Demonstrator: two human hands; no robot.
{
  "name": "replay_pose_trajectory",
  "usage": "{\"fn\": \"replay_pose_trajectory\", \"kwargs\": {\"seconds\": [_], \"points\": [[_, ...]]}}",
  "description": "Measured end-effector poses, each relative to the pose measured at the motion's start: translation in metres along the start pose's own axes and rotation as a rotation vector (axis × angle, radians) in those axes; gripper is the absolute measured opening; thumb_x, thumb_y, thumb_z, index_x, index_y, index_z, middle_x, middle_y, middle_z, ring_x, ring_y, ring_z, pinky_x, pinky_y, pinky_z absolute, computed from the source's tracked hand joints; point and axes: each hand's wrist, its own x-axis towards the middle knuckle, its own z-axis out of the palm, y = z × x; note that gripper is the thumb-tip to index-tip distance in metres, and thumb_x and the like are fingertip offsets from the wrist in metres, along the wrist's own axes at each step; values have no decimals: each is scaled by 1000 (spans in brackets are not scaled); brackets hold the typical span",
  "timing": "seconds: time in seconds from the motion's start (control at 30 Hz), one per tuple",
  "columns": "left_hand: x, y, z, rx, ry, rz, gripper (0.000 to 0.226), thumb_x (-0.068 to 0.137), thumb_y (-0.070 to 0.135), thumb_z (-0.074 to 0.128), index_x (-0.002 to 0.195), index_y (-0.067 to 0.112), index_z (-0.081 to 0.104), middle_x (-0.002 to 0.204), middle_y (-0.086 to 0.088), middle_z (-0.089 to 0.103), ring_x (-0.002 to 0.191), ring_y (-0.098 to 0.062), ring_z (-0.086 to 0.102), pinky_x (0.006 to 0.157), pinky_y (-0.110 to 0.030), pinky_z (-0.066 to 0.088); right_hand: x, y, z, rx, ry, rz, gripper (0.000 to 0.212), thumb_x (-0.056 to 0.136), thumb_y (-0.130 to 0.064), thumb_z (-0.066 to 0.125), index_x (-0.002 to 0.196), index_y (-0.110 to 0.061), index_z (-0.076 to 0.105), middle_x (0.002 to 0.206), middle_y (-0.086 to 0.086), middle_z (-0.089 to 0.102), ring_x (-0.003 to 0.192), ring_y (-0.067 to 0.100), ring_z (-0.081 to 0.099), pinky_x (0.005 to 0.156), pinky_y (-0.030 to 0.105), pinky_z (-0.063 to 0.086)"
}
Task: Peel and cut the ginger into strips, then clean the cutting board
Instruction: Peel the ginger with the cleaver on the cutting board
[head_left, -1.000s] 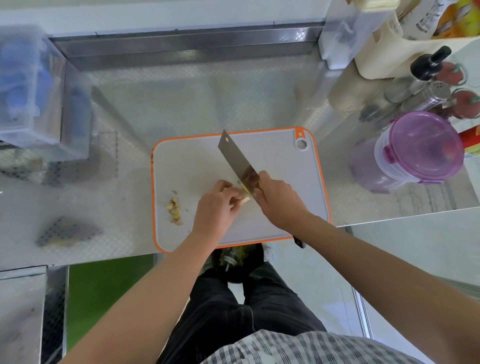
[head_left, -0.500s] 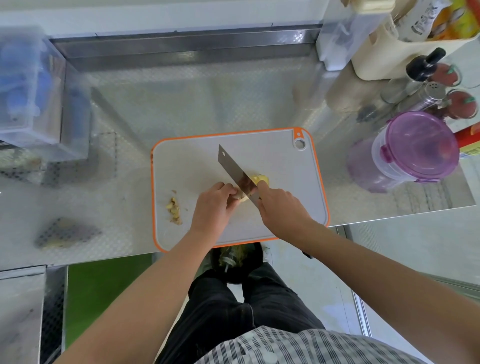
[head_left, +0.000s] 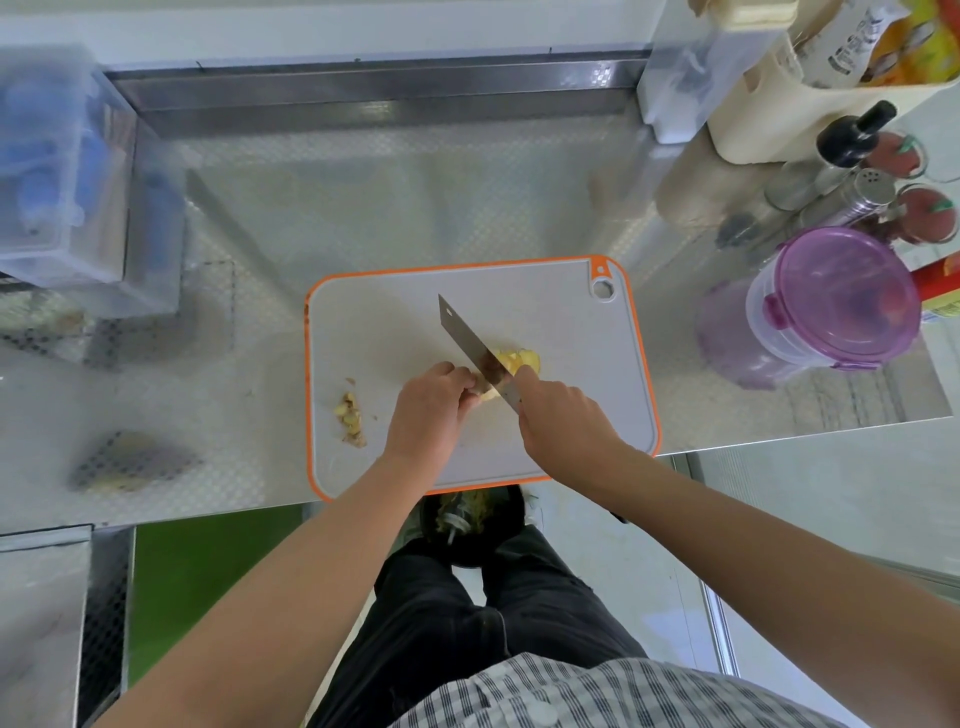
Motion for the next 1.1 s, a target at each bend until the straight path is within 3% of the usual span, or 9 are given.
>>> {"fn": "replay_pose_trajectory", "kwargs": {"seconds": [0.2, 0.27, 0.37, 0.5, 0.8, 0.9, 1.03, 1.1], "points": [[-1, 0, 0, -34, 18, 0, 13, 72, 2, 79, 83, 7, 72, 78, -7, 66, 59, -29, 62, 54, -37, 52, 26, -15, -7, 95, -16, -13, 12, 97, -8, 38, 96, -17, 30, 85, 4, 41, 70, 23, 40, 60, 31, 30], [-1, -1, 0, -43, 23, 4, 14, 72, 4, 79, 83, 8, 72, 78, -7, 66, 60, -28, 62, 56, -36, 52, 24, -11, -6, 95, -14, -17, 9, 96, -8, 38, 100, -15, 33, 84, 4, 42, 70, 23, 41, 61, 32, 31], [0, -1, -1, -55, 14, 0, 14, 73, 5, 79, 85, 7, 73, 80, -7, 67, 62, -27, 64, 59, -37, 54, 8, 1, 1, 21, -30, -10, 21, 94, -5, 39, 115, -10, 37, 76, 3, 44, 67, 24, 47, 57, 33, 34], [-1, -1, -1, -53, 4, 14, 14, 73, 4, 79, 86, 6, 72, 80, -7, 67, 61, -28, 64, 58, -38, 55, -1, 6, 10, 0, -36, 9, 21, 94, -4, 39, 113, -10, 37, 66, -1, 38, 60, 21, 46, 50, 30, 31], [-1, -2, -1, -64, 3, 4, 12, 78, 7, 76, 90, 6, 72, 82, -7, 67, 65, -28, 64, 60, -42, 55, 32, 0, 20, 86, 32, -16, 16, 101, -17, 38, 113, -7, 39, 91, 13, 59, 78, 36, 58, 61, 35, 36], [-1, -3, 0, -62, -2, 4, 11, 78, 10, 76, 88, 7, 72, 82, -6, 67, 65, -26, 63, 60, -40, 54, 30, 8, 15, 152, 34, -11, 20, 102, -24, 37, 113, -7, 38, 89, 14, 57, 71, 33, 50, 61, 35, 35], [-1, -3, -2, -49, -4, -6, 12, 76, 9, 78, 87, 8, 73, 81, -5, 67, 65, -26, 63, 60, -36, 53, 17, 10, 2, 229, 82, -48, 12, 100, -21, 38, 94, -15, 29, 69, 5, 46, 62, 30, 43, 55, 34, 30], [-1, -3, -1, -34, -3, 0, 14, 74, 7, 78, 87, 8, 73, 81, -6, 68, 65, -28, 64, 60, -37, 54, 8, 11, -4, 197, 73, -66, 11, 100, -22, 36, 96, -13, 31, 64, 2, 40, 59, 29, 40, 54, 33, 28]]}}
